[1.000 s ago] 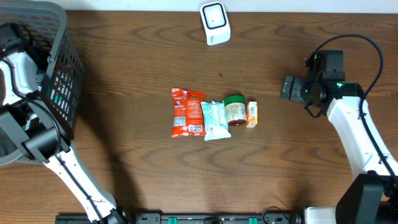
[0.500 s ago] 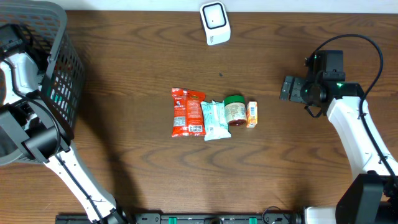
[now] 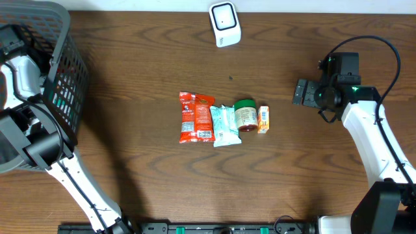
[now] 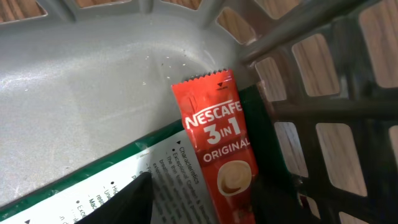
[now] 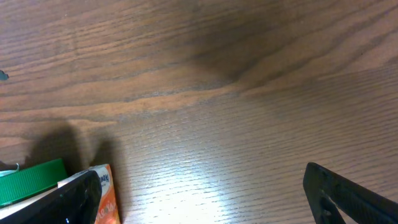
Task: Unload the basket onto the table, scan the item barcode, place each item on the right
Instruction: 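Reach into the basket and grasp a red Nescafe stick with the left gripper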
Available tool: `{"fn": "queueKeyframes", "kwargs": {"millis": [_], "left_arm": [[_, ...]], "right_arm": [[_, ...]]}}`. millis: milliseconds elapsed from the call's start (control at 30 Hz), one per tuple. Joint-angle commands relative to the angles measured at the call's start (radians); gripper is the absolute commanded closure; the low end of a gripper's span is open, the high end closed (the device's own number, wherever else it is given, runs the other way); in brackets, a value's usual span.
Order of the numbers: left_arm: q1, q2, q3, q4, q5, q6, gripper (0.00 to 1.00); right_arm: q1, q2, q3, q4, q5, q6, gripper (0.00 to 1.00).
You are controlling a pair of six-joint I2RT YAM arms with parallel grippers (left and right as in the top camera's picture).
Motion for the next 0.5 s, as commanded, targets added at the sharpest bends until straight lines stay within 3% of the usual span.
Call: {"fn": "queueKeyframes", "kwargs": {"millis": [0, 100, 167, 333, 467], "left_arm": [[-0.018, 0.039, -0.02, 0.006, -0.001, 0.006, 0.49], [-0.026, 0.055, -0.02, 0.006, -0.001, 0.006, 0.5], [-0.026, 0.058, -0.02, 0.006, -0.001, 0.006, 0.57], [-0.025, 0.05, -0.019, 0.011, -0.002, 0.01, 0.87], [-0.024, 0.029, -0.018, 0.01, -0.001, 0.018, 0.93]], "right_arm": [[-0.003, -0.015, 0.012, 0.0, 0.008, -0.007, 0.01], [-0.003, -0.015, 0.012, 0.0, 0.008, -0.007, 0.01], [-0.003, -0.015, 0.012, 0.0, 0.008, -0.007, 0.01], [-0.003, -0.015, 0.012, 0.0, 0.008, -0.007, 0.01], [-0.003, -0.015, 0.012, 0.0, 0.008, -0.007, 0.01]]}}
